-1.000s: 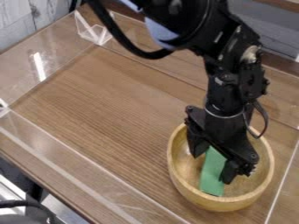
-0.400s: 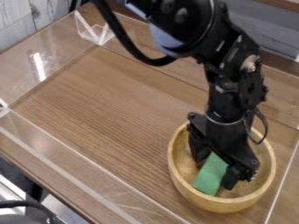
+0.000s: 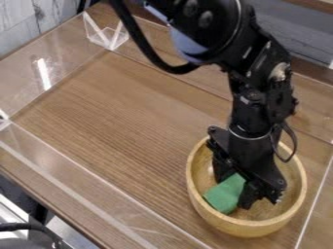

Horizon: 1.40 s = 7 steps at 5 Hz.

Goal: Remove the green block from inside the brown bowl and put it on the table

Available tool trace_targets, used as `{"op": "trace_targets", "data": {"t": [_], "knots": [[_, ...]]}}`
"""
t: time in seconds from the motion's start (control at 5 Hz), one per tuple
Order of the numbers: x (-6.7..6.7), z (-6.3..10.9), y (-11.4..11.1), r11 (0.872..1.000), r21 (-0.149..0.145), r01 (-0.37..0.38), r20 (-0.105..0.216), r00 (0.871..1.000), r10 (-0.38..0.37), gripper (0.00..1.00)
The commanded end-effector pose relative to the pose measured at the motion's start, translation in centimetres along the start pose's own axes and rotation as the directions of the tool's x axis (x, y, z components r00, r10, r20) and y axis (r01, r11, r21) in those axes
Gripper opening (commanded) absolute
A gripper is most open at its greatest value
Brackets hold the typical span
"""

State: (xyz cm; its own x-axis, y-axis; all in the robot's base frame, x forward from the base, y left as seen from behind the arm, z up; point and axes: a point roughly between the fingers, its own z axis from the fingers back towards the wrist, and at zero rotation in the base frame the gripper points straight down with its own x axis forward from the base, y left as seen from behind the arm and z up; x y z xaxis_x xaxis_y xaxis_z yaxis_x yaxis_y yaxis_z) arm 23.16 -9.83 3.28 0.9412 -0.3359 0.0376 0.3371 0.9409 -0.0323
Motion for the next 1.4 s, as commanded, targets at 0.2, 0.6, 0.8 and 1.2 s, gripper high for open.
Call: {"op": "trace_targets", "data": {"t": [0.2, 0.6, 0.8, 1.2], "knots": [[1.2, 2.9, 0.6, 1.0, 0.005, -0.012, 0.04, 0.999, 0.012, 0.0], [1.0, 4.5, 1.0, 1.0, 0.002, -0.027, 0.043, 0.999, 0.027, 0.0], [0.8, 5.6, 1.3, 0.999, 0.002, -0.037, 0.048, 0.998, 0.037, 0.0], [0.4, 10.2, 2.8, 0.995, 0.015, -0.104, 0.097, 0.99, 0.102, 0.0]]}}
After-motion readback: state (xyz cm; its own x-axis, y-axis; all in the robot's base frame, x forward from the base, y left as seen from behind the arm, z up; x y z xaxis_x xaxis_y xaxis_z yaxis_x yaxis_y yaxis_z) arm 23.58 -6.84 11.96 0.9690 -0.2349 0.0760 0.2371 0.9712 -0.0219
